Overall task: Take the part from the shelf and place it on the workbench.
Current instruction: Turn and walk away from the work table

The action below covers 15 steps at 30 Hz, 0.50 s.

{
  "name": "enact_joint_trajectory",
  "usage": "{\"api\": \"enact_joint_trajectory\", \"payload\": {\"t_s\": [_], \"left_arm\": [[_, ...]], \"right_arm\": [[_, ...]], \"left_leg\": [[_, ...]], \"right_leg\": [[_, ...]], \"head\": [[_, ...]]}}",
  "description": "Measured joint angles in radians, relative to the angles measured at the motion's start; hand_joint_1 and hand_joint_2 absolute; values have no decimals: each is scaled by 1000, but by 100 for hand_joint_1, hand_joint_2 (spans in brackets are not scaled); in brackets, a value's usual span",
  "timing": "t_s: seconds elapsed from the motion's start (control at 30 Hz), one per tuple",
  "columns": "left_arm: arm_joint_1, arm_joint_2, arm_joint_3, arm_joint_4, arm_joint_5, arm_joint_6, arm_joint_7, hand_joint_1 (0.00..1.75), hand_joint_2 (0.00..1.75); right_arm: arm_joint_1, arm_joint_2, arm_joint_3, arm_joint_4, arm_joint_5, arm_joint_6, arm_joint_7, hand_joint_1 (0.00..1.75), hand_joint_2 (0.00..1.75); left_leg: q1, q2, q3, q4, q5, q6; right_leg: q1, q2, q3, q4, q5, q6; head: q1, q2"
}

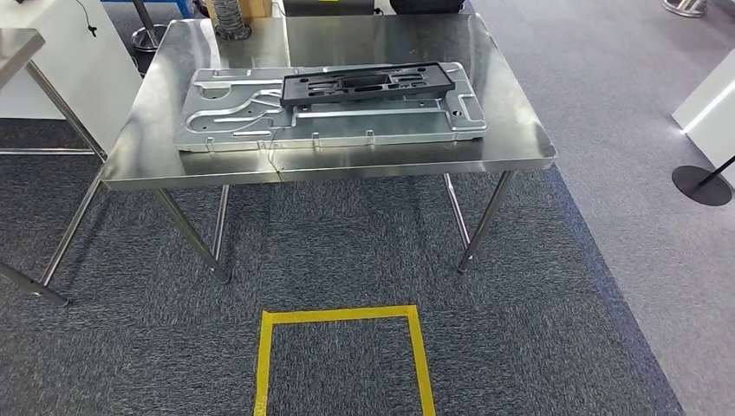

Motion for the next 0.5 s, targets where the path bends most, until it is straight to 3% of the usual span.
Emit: {"api": "enact_joint_trajectory", "payload": {"t_s": [0.03, 0.07, 0.1, 0.17, 0.23, 0.33, 0.4, 0.47, 0.5], "left_arm": [[0, 3, -2, 0, 0, 0, -2, 0, 0], [0, 5, -5, 0, -1, 1, -3, 0, 0], [0, 6, -7, 0, -1, 1, -3, 0, 0], [0, 8, -11, 0, -3, 1, -4, 0, 0], [-1, 11, -14, 0, -5, 1, -4, 0, 0], [0, 12, -17, 0, -9, 1, -5, 0, 0], [2, 12, -20, 1, -10, 1, -4, 0, 0], [3, 11, -25, 1, -11, 0, -2, 0, 0], [3, 11, -28, 1, -11, 0, 0, 0, 0]], "right_arm": [[0, 1, 0, 0, 0, 1, 0, 0, 0], [-1, 3, 0, 1, 0, 2, 0, 0, 0], [-1, 4, 0, 1, 0, 3, 0, 0, 0], [-4, 6, 0, 1, 0, 3, 0, 0, 0], [-8, 8, 0, 1, 3, 4, -2, 0, 0], [-8, 12, 1, 2, 8, 5, -3, 0, 0], [-8, 13, 2, 3, 12, 5, -2, 0, 0], [-8, 14, 3, 4, 18, 3, 1, 0, 0], [-7, 14, 3, 4, 21, 1, 4, 0, 0]], "left_leg": [[0, 0, -14, 2, 9, -2], [1, 0, -28, 6, 18, -4], [1, 0, -42, 10, 25, -7], [2, -1, -68, 23, 38, -16], [1, -1, -84, 32, 53, -29], [3, -1, -95, 34, 66, -49], [5, -3, -113, 80, 10, -58], [6, -4, -146, 201, -88, -64], [6, -4, -159, 266, -120, -65]], "right_leg": [[-3, 0, 4, 30, -3, 3], [-6, 0, 24, 27, 14, 6], [-8, 0, 61, -11, 40, 7], [-10, 0, 164, -151, 73, 5], [-6, 2, 233, -261, 65, -6], [-2, 0, 232, -286, 71, -32], [-4, -5, 216, -288, 90, -51], [0, -8, 190, -284, 110, -63], [3, -8, 175, -281, 119, -65]], "head": [[0, 0], [0, 0], [0, 0], [0, 0], [0, 0], [0, 0], [0, 0], [0, 0], [0, 0]]}}
